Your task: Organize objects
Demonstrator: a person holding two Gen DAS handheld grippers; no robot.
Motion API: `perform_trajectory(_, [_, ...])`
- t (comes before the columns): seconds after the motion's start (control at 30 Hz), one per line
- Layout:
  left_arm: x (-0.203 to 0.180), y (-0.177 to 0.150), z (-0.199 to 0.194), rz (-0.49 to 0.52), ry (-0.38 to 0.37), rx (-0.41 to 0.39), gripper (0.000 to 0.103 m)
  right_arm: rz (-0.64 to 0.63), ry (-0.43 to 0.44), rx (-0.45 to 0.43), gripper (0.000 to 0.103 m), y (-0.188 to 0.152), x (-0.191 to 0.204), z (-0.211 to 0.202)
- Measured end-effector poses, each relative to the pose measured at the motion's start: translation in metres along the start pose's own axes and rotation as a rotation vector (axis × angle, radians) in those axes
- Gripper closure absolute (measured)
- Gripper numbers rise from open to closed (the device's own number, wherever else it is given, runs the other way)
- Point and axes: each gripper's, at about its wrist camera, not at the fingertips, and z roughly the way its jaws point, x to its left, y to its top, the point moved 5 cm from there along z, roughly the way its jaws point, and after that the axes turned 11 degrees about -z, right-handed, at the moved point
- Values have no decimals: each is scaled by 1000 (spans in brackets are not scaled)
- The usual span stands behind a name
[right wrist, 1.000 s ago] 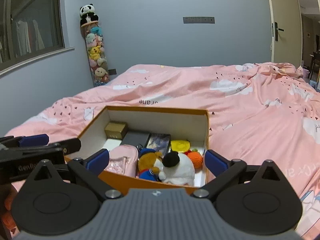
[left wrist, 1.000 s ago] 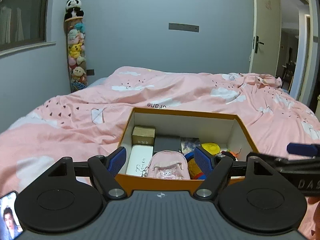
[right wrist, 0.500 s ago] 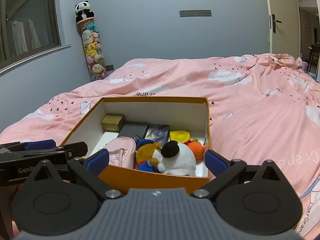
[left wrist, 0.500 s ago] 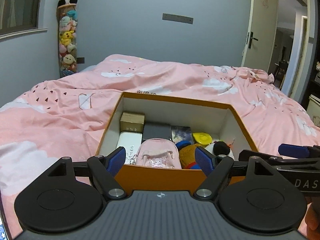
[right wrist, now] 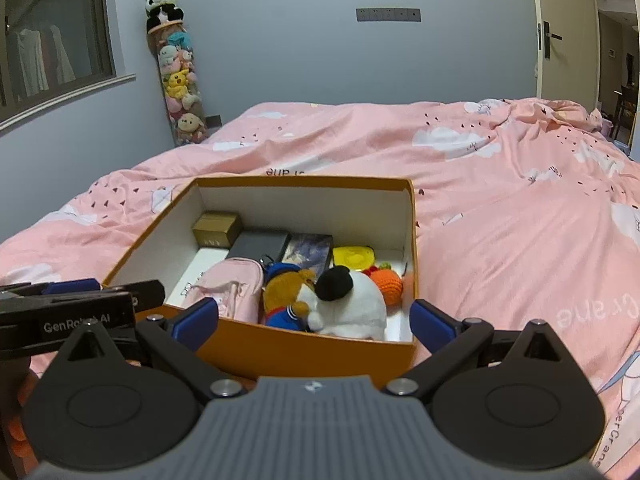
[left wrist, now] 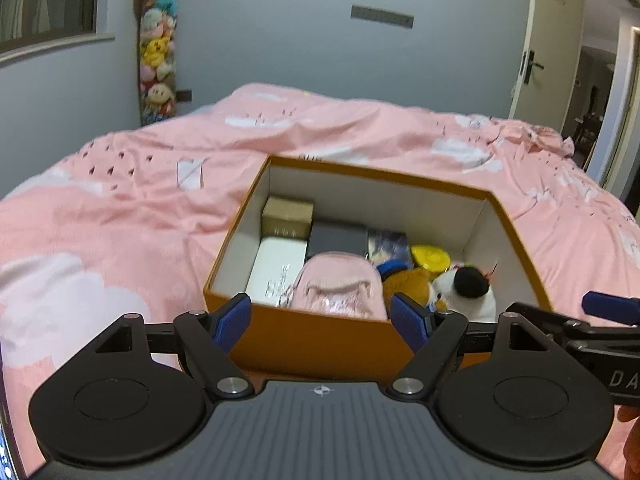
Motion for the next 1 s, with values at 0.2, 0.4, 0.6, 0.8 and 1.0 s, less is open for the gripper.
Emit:
perform_trajectory(0.2, [-1,-6,6,26,46,41,12,-5,-5,11,2,-1,0,1])
perform_trajectory(0.4, [-2,-11,10,43,64,76,12,1,-2,26,2,-4,-1,4])
perform_trajectory(0.6, [-3,-12,11,54,68,80,12,14,-3,37,2,-7,-5,6])
perform_trajectory(0.8, [-3,-12,13,61,83,83,12,17,-2,37,2,-7,-5,7])
perform_trajectory(1.0, [-1,-12,13,58,92,84,12,18,0,42,2,-8,-5,7])
